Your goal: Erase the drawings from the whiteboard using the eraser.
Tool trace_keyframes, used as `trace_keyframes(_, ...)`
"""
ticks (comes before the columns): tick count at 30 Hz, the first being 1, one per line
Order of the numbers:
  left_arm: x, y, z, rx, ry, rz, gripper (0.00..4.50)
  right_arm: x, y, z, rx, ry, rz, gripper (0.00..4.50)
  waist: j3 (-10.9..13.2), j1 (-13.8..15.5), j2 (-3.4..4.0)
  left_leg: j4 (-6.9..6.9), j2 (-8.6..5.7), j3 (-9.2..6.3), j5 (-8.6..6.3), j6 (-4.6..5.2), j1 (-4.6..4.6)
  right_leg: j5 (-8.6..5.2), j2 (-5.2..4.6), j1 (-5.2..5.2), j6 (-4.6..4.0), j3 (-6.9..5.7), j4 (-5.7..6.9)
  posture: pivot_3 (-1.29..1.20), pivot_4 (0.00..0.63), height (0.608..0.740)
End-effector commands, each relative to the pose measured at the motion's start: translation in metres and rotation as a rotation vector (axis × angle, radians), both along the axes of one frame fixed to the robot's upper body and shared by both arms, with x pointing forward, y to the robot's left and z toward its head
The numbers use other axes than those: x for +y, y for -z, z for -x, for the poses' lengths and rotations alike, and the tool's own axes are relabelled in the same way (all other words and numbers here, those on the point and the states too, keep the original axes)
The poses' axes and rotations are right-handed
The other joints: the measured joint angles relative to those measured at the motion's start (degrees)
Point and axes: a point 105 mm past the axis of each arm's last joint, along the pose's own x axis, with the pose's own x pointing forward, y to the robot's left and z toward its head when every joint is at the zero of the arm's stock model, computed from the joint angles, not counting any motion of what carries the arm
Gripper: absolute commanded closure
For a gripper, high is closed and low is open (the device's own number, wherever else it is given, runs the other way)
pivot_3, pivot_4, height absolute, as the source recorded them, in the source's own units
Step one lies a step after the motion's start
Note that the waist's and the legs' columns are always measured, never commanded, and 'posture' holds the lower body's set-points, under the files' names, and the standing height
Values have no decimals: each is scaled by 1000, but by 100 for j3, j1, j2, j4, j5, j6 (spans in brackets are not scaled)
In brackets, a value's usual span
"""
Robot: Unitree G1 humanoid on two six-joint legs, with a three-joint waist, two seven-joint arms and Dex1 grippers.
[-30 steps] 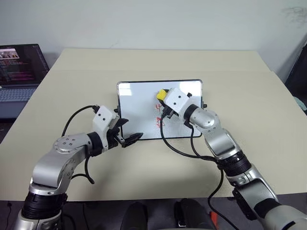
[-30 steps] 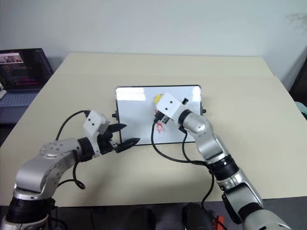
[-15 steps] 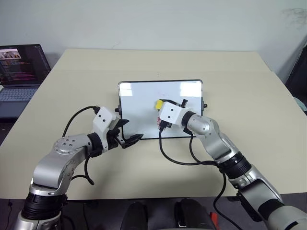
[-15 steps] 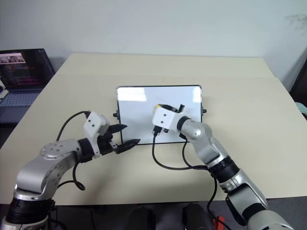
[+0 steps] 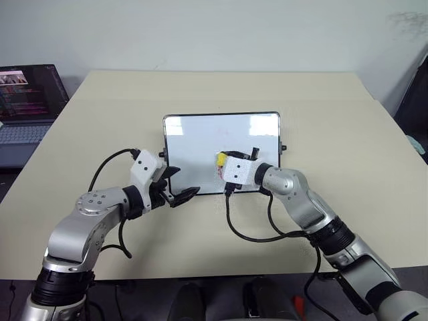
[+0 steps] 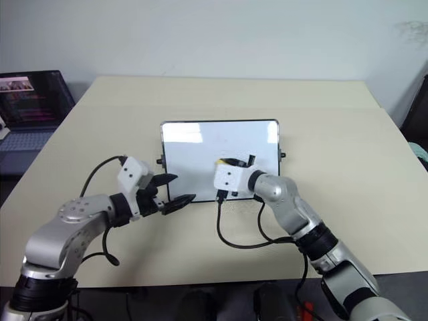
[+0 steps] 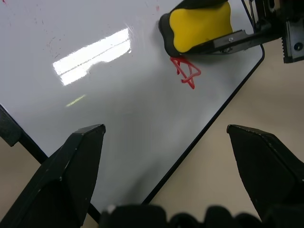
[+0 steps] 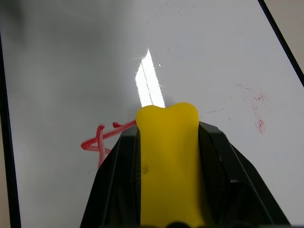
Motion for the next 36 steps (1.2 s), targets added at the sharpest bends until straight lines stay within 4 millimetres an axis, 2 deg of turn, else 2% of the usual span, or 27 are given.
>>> trace_keyframes(1,-5,-7,0,-37,28,0,0,-15,-17,-18,-84,115,-18,3199,0,1,0,0,0,0,1,0,0,2,1,0,-2,0,0,0,150,740)
trace_keyframes(4,-6,-6,1,-34,32,1,0,-18,-34,-24,-144,155,-76,3199,0,1,0,1,0,1,7,-4,0,8,4,0,-9,1,0,0,150,740)
trace_keyframes(7,-8,-6,2,-32,39,4,0,-18,-39,-25,-163,164,-99,3199,0,7,0,0,0,1,8,-5,-1,8,4,-1,-9,1,-2,0,150,740)
trace_keyframes(9,-10,-5,2,-30,41,6,0,-18,-35,-25,-152,160,-89,3199,0,4,0,-2,0,3,8,-5,-2,8,4,-2,-9,3,-4,0,150,740)
trace_keyframes(14,-11,-5,3,-28,45,7,0,-6,-7,-9,-37,45,-6,3199,0,2,-1,-4,1,3,7,-4,-1,8,4,-3,-9,3,-5,0,150,740)
trace_keyframes(17,-11,-5,3,-28,45,6,0,2,-2,-1,-1,-1,-12,3199,0,1,-1,-4,1,3,7,-4,0,8,7,-3,-9,3,-4,0,150,740)
trace_keyframes(19,-10,-5,3,-27,44,6,0,4,-6,-4,-15,18,-50,3199,0,-2,-1,-3,1,3,7,-4,0,8,9,-3,-9,3,-4,0,150,740)
trace_keyframes(23,-10,-5,3,-26,42,6,0,-1,-26,-13,-54,87,-171,3199,0,-3,-1,-3,2,2,7,-4,0,8,13,-3,-9,3,-3,0,150,740)
trace_keyframes(27,-8,-5,4,-27,42,3,0,-11,-42,-12,144,130,-488,3199,0,0,-1,-5,6,1,7,-5,-6,8,12,-6,-10,3,-6,0,150,740)
trace_keyframes(30,-10,-12,6,-40,57,37,0,-20,-48,3,376,92,-709,3199,0,4,0,-6,12,-2,6,-6,-10,8,6,-6,-10,2,-8,0,150,740)
trace_keyframes(33,-11,-13,11,-42,84,32,0,-33,-45,17,442,69,-721,3199,2,8,2,-7,12,-5,5,-5,-24,7,0,-11,-10,-2,-15,0,150,740)
trace_keyframes(36,-9,-7,19,-19,104,5,0,-47,-33,33,444,66,-626,3199,2,10,2,-8,5,-3,5,-4,-28,5,-5,-13,-8,-1,-19,0,150,740)
